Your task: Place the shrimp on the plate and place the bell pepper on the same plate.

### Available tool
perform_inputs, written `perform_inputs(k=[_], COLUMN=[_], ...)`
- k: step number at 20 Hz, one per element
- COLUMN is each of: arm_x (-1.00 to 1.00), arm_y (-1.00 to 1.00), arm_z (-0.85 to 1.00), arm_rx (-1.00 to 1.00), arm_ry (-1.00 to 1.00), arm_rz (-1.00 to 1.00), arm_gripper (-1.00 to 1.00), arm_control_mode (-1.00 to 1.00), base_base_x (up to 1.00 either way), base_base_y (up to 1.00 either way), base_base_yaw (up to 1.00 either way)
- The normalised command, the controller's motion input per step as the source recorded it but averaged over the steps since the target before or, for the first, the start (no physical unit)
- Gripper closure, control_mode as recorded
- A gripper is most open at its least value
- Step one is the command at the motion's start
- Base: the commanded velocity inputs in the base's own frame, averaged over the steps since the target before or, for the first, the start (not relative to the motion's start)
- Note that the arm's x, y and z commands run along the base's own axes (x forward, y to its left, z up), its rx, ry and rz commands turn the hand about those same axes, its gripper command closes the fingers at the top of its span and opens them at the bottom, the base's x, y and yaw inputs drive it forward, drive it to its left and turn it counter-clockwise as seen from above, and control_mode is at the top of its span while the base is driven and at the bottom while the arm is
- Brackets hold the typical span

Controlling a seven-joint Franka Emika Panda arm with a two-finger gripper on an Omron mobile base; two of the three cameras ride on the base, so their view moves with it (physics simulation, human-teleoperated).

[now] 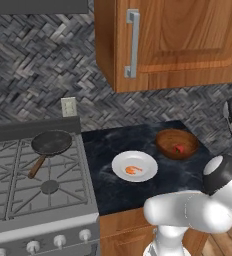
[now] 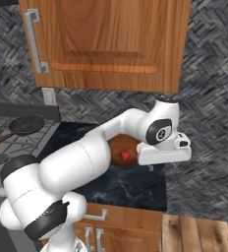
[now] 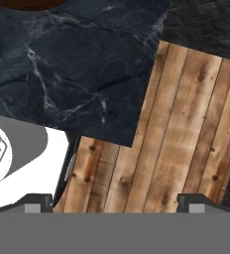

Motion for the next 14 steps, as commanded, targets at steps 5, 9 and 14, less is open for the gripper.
perform_inputs(k=[5,9,14], arm_x=[0.0,-0.04,0.0], arm_y=[-0.01,0.03,0.16], arm_z=[-0.01,0.0,0.01], arm_rx=[0.0,0.02,0.02], arm_ry=[0.0,0.0,0.02], arm_rz=[0.0,0.03,0.35], arm_gripper=[-1.0,-1.0,-1.0], arm_control_mode=[-1.0,-1.0,-1.0], base_base_x=[0.0,0.0,0.0], base_base_y=[-0.05,0.0,0.0], base_base_yaw=[0.0,0.0,0.0])
